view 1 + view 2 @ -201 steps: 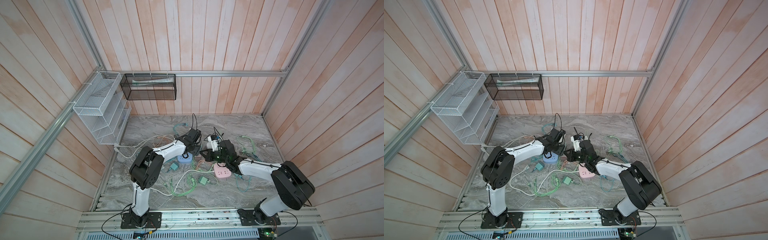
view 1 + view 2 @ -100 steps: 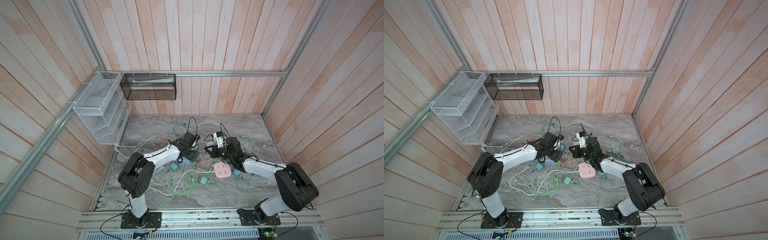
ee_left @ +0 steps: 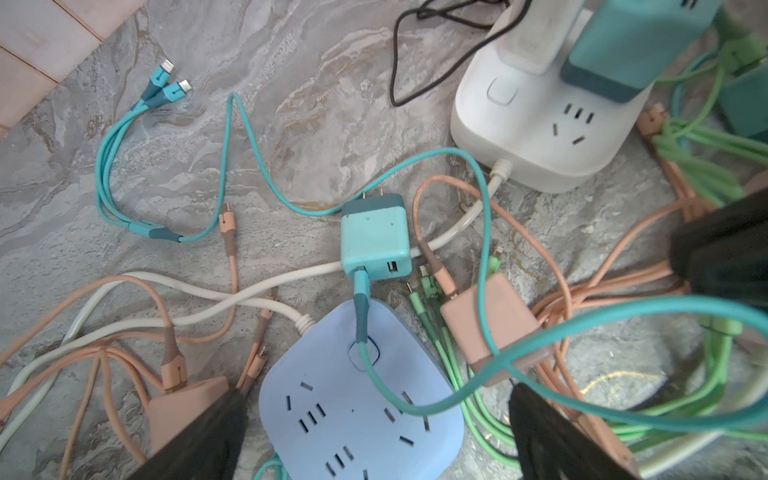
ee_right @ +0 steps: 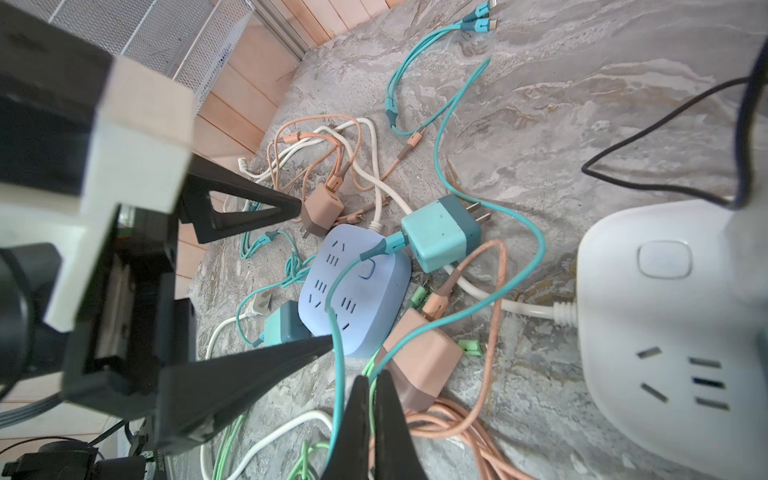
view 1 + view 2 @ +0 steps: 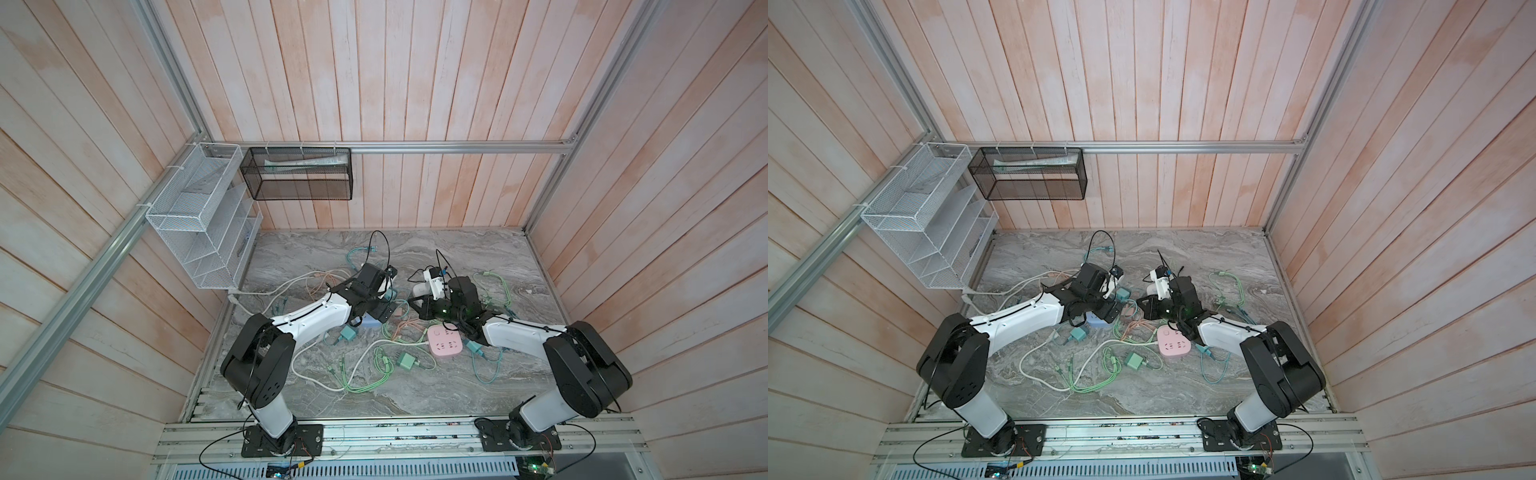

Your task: Pull the plug off the socket

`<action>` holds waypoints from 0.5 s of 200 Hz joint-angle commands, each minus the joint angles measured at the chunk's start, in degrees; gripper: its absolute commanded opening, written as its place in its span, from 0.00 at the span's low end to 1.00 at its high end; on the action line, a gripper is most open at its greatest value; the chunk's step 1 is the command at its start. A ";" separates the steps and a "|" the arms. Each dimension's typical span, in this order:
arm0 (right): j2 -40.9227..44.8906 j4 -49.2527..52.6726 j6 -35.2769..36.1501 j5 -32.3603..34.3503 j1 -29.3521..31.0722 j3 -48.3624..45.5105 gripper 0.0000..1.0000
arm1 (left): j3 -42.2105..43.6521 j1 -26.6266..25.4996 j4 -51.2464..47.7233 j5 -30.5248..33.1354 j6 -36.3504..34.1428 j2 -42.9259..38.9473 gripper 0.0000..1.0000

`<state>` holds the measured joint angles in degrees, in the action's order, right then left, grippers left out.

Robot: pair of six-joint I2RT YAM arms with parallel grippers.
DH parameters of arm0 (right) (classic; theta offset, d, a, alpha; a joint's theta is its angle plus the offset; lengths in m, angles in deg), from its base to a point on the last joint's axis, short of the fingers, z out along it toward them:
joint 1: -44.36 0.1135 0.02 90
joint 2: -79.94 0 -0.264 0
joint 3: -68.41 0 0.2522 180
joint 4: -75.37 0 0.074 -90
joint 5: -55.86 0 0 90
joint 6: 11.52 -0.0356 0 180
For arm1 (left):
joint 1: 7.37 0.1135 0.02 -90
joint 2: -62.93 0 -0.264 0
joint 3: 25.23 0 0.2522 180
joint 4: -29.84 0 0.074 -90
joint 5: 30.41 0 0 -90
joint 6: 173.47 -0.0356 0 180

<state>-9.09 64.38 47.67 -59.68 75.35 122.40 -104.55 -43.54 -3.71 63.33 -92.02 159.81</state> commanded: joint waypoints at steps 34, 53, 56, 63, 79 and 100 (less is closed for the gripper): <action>4.13 5.07 2.59 3.36 0.21 0.06 0.00 | -2.10 0.37 0.84 -2.35 3.31 -4.28 1.00; 6.16 8.02 4.19 5.12 0.15 0.30 0.11 | -3.19 0.39 2.93 -2.44 4.94 -5.35 1.00; 6.51 8.46 4.51 5.49 0.18 0.31 0.13 | -3.54 0.38 3.20 -2.33 5.28 -5.38 1.00; 7.21 9.53 5.14 6.42 0.26 0.27 0.17 | -4.53 0.39 3.67 -2.62 5.62 -5.10 1.00; 9.03 11.32 6.06 8.74 0.12 -0.35 0.25 | -7.67 0.39 4.11 -4.29 5.97 -3.06 1.00; 11.33 13.39 6.71 12.33 -0.20 -1.47 0.34 | -14.14 0.21 2.44 -7.23 4.71 2.88 1.00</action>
<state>-0.26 73.08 52.28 -52.97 75.35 122.31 -112.33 -43.38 -2.29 60.08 -87.50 157.38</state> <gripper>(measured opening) 0.315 0.998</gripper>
